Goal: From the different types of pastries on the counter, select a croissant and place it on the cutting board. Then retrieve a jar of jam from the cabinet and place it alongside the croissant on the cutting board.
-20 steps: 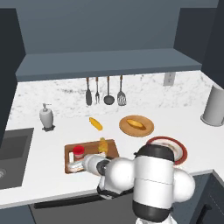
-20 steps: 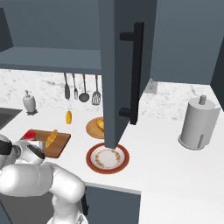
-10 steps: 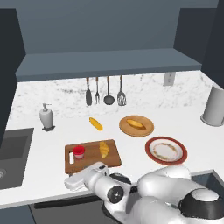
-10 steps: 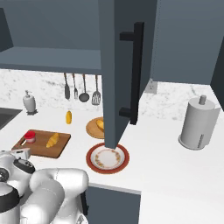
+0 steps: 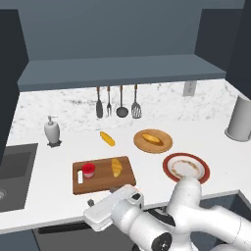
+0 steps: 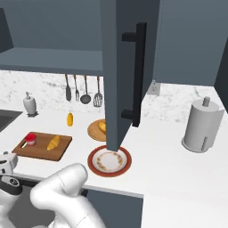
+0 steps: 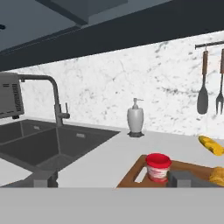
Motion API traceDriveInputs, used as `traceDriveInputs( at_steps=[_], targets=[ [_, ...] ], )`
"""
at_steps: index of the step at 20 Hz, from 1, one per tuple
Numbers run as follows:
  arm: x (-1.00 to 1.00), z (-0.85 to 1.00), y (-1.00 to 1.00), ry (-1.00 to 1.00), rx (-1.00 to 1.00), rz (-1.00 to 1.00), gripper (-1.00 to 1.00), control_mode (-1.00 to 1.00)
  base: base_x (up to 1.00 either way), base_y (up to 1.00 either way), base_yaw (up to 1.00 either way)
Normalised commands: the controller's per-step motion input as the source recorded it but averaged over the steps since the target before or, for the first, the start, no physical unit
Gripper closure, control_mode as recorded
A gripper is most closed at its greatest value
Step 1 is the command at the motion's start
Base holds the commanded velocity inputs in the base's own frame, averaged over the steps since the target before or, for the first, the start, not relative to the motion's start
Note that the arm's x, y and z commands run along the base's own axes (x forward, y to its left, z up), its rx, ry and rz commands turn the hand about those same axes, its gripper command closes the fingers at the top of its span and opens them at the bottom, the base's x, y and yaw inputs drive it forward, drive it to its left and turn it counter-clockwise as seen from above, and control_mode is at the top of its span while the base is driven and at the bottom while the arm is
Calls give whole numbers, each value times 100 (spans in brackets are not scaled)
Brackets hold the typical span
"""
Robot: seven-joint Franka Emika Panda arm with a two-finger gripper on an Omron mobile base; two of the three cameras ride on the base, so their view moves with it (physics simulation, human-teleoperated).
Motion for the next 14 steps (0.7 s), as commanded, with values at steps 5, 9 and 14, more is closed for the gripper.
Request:
traceDriveInputs(
  at_steps=[5, 9, 14],
  targets=[
    [-79, 100, -37, -17, 12, 0, -100, -100, 0, 0, 0],
    [-83, 100, -39, -18, 14, 0, -100, -100, 0, 0, 0],
    [-83, 100, -37, -24, 15, 0, -100, -100, 0, 0, 0]
  ],
)
